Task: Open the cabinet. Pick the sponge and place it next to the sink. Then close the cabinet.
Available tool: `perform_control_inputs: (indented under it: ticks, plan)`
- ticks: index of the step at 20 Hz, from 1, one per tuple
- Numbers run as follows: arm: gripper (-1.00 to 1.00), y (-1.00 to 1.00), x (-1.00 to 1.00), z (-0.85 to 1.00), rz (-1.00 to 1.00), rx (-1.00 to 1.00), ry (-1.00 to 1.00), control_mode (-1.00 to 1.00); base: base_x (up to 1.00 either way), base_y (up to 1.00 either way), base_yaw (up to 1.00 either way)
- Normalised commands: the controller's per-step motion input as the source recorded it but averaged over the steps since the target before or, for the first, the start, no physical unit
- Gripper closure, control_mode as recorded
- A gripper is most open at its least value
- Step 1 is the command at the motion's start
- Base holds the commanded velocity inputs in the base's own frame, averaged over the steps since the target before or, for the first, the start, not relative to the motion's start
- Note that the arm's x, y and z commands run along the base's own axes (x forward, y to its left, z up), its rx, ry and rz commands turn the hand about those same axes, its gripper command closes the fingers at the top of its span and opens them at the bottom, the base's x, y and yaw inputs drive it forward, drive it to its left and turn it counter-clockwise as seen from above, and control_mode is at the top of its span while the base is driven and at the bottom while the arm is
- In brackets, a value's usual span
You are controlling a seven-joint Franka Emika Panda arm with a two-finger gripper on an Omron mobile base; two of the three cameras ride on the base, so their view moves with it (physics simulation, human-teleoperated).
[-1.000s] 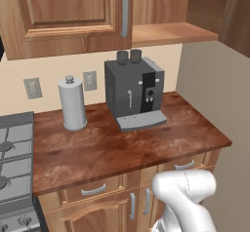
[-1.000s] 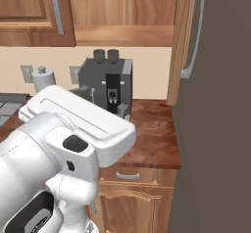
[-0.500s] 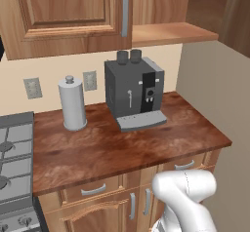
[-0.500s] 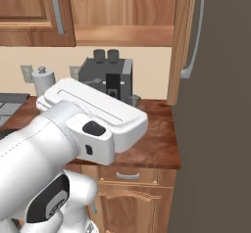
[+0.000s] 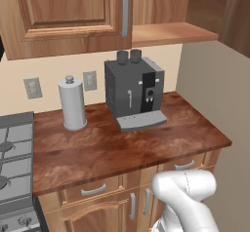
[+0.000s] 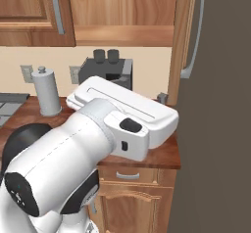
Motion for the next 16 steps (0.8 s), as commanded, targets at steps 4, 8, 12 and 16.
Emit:
perform_control_inputs:
  ticks: [4, 8, 12, 16]
  plan:
    - [-1.00, -0.05, 0.03, 0.00, 0.00, 0.00, 0.00, -1.00, 0.00, 0.00, 0.00]
    - [-1.00, 0.00, 0.01, 0.00, 0.00, 0.00, 0.00, -1.00, 0.00, 0.00, 0.00]
    - [-1.00, 0.00, 0.08, -0.12, 0.04, 0.00, 0.00, -1.00, 0.00, 0.00, 0.00]
    - [-1.00, 0.00, 0.16, -0.19, 0.06, 0.02, 0.00, -1.00, 0.00, 0.00, 0.00]
